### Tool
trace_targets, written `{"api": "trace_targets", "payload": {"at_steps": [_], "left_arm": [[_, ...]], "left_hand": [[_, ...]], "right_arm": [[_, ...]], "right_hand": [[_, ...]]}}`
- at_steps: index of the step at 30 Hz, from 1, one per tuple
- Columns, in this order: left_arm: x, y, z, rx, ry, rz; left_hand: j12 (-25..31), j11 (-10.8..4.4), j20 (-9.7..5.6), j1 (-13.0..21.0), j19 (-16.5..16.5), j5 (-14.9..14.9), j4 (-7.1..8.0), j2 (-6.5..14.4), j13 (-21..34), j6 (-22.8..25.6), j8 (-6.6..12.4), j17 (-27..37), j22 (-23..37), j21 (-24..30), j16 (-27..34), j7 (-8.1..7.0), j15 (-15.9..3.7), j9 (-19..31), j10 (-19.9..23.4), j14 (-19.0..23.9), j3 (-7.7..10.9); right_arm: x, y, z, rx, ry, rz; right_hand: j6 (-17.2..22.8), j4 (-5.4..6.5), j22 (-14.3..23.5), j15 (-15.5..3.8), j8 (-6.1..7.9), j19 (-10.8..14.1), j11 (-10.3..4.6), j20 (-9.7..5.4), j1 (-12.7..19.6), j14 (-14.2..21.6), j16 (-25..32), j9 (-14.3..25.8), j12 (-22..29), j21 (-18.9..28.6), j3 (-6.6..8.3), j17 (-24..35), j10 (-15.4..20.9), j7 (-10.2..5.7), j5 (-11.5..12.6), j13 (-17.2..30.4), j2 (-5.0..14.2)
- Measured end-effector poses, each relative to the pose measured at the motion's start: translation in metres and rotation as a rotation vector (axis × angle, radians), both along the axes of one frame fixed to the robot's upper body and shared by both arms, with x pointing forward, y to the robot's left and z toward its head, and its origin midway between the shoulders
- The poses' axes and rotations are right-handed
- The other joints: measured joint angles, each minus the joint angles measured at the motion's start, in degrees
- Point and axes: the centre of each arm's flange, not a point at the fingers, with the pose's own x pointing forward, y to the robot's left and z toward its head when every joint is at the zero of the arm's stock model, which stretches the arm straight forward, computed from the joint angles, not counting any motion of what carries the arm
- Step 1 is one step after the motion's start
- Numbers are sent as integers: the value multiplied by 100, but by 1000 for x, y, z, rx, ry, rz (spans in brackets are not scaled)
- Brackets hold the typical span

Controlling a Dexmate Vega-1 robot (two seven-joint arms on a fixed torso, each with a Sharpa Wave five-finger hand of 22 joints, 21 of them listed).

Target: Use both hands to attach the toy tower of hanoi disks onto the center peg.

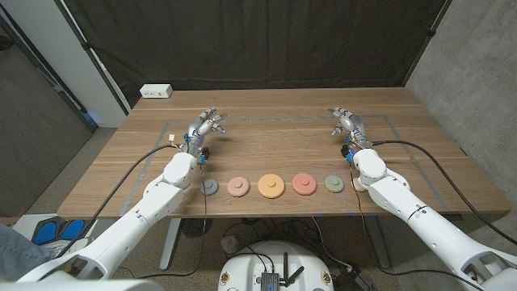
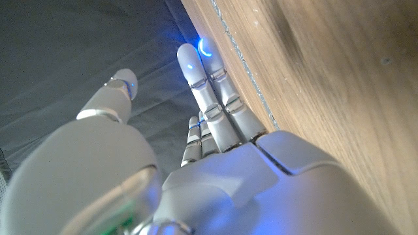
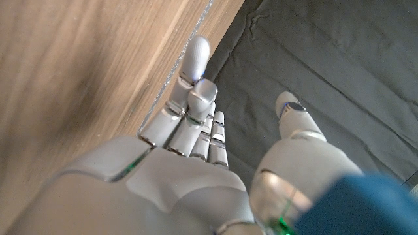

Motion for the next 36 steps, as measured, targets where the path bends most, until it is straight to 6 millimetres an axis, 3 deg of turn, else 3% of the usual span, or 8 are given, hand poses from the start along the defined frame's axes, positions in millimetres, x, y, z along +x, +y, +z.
{"api": "trace_targets", "payload": {"at_steps": [4, 8, 11, 22, 36], "left_arm": [[-1, 0, 2, 25, -4, 36], [-2, -1, 3, 44, -6, 62], [-3, -2, 3, 61, -9, 83], [-8, -4, 7, 150, -27, 198], [-13, -10, 15, 271, -58, 344]], "left_hand": [[43, -51, 0, 112, 0, 0, 17, -39, 26, 30, 0, 0, 0, 46, 60, -30, 0, 0, 50, 0, -17], [87, -69, 0, 185, 0, 0, 54, -51, 42, 94, 44, -22, 0, 90, 97, -50, 0, 0, 111, 0, -54], [87, -98, 0, 259, 0, 0, 49, -66, 53, 138, 44, -22, 0, 96, 125, -67, 21, 0, 142, 24, -96], [121, -129, 0, 325, 0, 0, 79, -85, 79, 203, 90, -55, 12, 166, 166, -62, -1, -1, 174, 45, -157], [166, -173, 0, 419, 1, 0, 121, -59, 133, 348, 132, -125, 16, 211, 253, -120, -31, -1, 296, 75, -260]], "right_arm": [[-2, 1, 2, -31, -2, -33], [-5, 2, 5, -65, 1, -57], [-6, 4, 6, -91, 4, -76], [-14, 10, 12, -178, -4, -161], [-26, 13, 15, -289, -28, -266]], "right_hand": [[-72, 17, -13, 7, 0, -61, 0, 20, 99, -34, 18, 0, 0, 0, 17, -8, 0, -74, 22, 33, -36], [-107, 63, -78, 72, 0, -164, 2, 41, 219, -196, -41, 27, -44, 0, 63, -90, -84, -381, 22, 97, -36], [-57, 63, -106, 83, 17, -185, -39, 62, 313, -226, -70, 51, -44, 0, 63, -122, -125, -431, 22, 126, -42], [24, 63, -159, 104, 27, -206, -164, 79, 452, -287, -113, 43, -44, 44, 63, -148, -102, -222, 22, 205, -14], [88, 104, -280, 133, 51, -323, -222, 118, 587, -399, -221, 36, -43, 54, 22, -252, -105, -286, 22, 312, 60]]}}
